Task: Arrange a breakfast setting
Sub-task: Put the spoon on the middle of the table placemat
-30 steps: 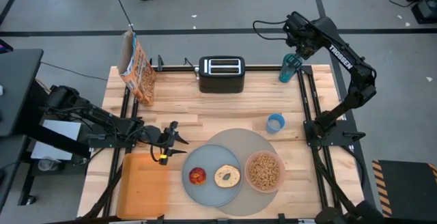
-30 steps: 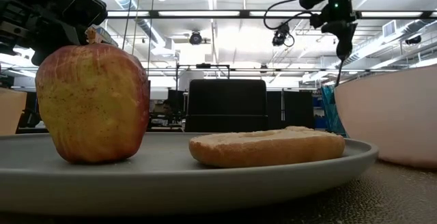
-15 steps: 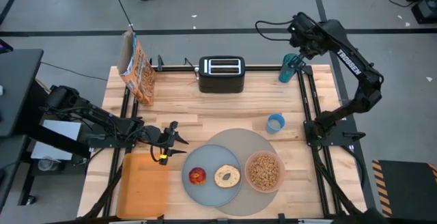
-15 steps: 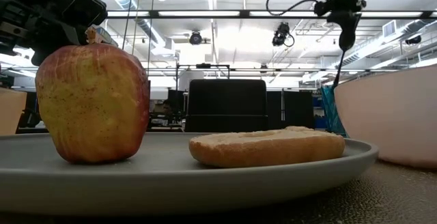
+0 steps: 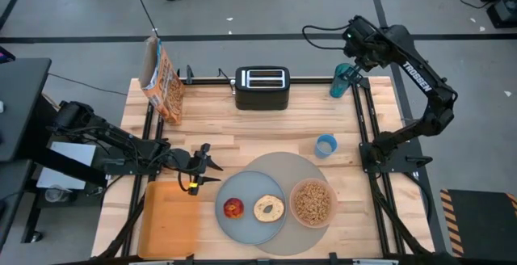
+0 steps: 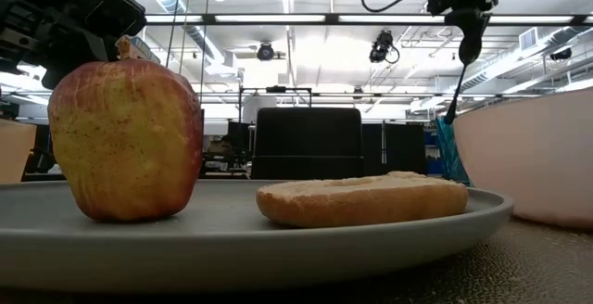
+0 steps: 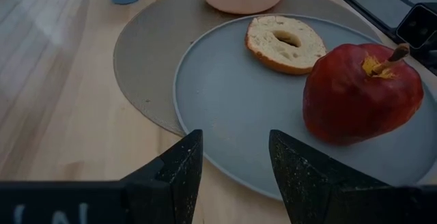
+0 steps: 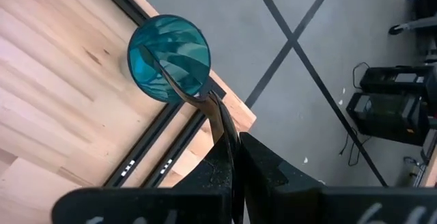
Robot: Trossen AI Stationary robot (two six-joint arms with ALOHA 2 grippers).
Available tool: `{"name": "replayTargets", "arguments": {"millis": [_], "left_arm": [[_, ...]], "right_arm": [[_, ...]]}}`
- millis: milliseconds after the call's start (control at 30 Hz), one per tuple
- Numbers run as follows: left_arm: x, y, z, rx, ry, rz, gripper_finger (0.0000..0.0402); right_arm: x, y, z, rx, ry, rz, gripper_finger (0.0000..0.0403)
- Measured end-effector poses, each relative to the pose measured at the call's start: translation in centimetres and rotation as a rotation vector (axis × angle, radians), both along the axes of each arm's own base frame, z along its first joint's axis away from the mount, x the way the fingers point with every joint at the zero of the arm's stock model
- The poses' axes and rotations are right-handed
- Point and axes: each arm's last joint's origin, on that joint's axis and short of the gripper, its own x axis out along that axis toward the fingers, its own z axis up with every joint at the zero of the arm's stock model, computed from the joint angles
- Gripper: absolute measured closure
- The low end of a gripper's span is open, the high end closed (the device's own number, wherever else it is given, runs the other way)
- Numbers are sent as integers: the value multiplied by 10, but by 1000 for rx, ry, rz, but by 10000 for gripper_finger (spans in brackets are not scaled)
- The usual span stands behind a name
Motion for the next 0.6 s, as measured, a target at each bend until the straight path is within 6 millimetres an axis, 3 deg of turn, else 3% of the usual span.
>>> {"name": "replayTargets", "arguments": {"millis": [433, 600], "left_arm": [[0, 0, 0, -8, 6, 5, 224], [0, 0, 0, -5, 5, 3, 224]], "right_arm": [[-2, 25, 15, -176, 24, -17, 382], [4, 39, 26, -201, -184, 96, 382]]}}
